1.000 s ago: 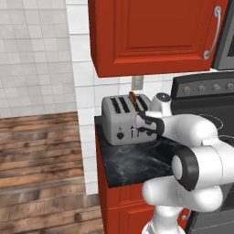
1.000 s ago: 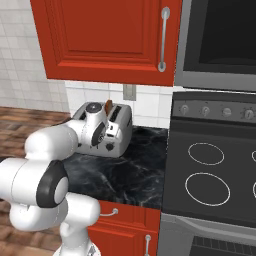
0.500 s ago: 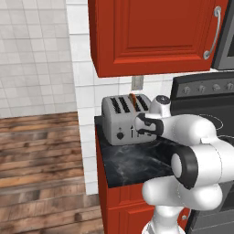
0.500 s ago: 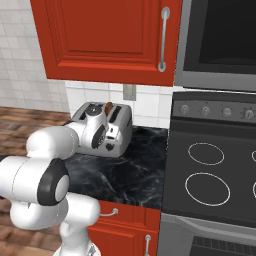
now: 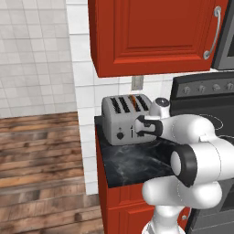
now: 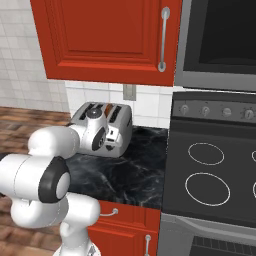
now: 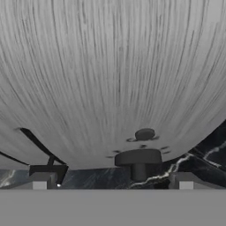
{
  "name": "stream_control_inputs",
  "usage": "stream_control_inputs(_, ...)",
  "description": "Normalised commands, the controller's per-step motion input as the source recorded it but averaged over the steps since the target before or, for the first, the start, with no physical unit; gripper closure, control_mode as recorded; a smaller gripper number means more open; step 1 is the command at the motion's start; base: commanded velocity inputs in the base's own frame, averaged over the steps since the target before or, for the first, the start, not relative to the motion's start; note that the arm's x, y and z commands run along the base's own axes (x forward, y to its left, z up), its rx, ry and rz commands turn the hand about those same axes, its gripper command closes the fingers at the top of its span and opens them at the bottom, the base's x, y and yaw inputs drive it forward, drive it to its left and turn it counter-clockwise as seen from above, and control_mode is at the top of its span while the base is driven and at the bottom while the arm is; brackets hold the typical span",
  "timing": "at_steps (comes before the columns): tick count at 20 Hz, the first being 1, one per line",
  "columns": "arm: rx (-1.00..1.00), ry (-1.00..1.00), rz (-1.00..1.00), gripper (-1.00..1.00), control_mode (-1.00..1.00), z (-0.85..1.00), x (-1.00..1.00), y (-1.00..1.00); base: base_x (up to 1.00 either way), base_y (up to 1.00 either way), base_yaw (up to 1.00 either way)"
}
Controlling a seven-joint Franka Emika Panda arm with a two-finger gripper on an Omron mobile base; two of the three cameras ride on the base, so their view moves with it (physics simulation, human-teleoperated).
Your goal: Start the toaster. Once the lever pops up, take the bread to the plate on the dining counter.
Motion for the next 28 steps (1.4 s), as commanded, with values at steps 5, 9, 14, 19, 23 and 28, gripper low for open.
stream_control_inputs(5,0.00,0.00,0.00,-1.00,-1.00,-0.12,0.00,0.00,0.00,0.00,0.00)
stream_control_inputs(9,0.00,0.00,0.00,-1.00,-1.00,-0.06,0.00,0.00,0.00,0.00,0.00)
stream_control_inputs(14,0.00,0.00,0.00,-1.00,-1.00,0.00,0.00,0.00,0.00,0.00,0.00)
stream_control_inputs(19,0.00,0.00,0.00,-1.00,-1.00,-0.01,0.00,0.00,0.00,0.00,0.00)
stream_control_inputs(23,0.00,0.00,0.00,-1.00,-1.00,-0.11,0.00,0.00,0.00,0.00,0.00)
stream_control_inputs(28,0.00,0.00,0.00,-1.00,-1.00,-0.17,0.00,0.00,0.00,0.00,0.00)
